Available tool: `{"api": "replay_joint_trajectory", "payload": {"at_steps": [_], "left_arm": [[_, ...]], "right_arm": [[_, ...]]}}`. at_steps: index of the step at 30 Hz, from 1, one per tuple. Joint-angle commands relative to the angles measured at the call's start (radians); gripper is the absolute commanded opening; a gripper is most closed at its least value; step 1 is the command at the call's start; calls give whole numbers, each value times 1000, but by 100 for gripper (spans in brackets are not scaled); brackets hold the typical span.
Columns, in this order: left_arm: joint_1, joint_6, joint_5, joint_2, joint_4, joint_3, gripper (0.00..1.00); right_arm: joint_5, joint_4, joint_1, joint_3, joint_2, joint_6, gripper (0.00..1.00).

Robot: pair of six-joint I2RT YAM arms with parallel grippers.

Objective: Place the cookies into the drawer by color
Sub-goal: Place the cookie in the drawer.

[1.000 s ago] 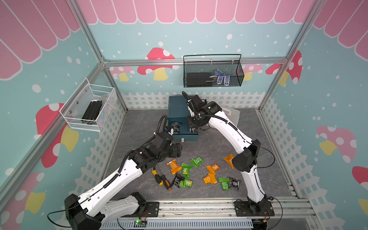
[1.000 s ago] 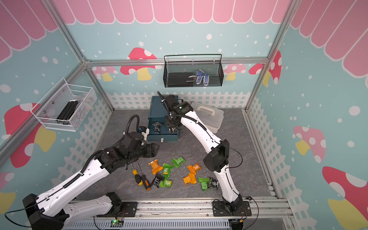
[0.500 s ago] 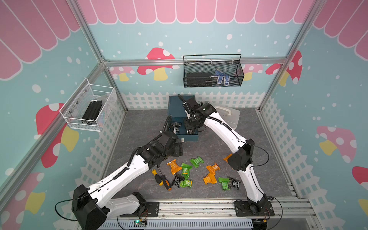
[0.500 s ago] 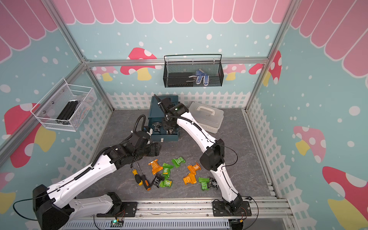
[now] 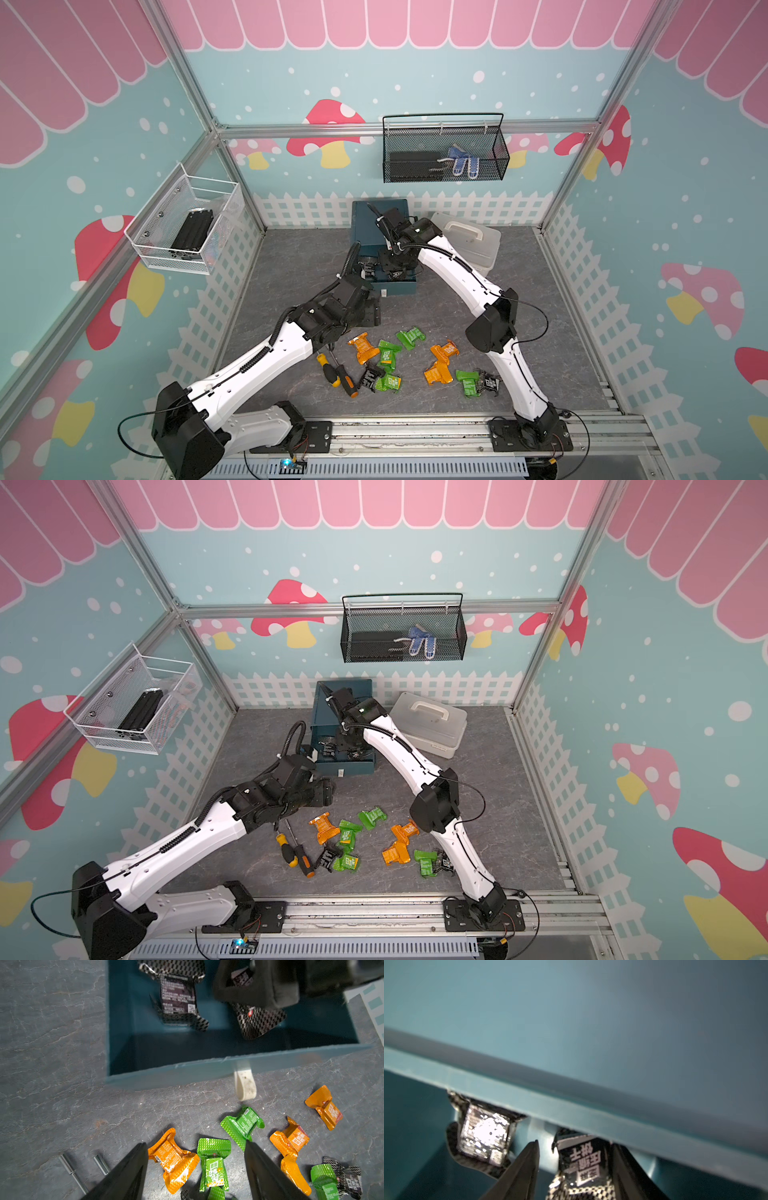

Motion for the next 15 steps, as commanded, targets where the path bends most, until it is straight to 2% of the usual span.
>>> {"api": "replay_joint_trajectory", "payload": {"at_steps": [1, 9, 15], "left_arm": [[-23, -51, -22, -59, -59, -39, 76], [-172, -144, -70, -48, -153, -121, 74], [-238, -154, -51, -39, -169, -194, 76]], "right_arm": [[15, -39, 4, 13, 0, 10, 60], [-23, 3, 19, 15, -49, -36, 61], [-19, 57, 45, -50, -149, -81, 61]]}}
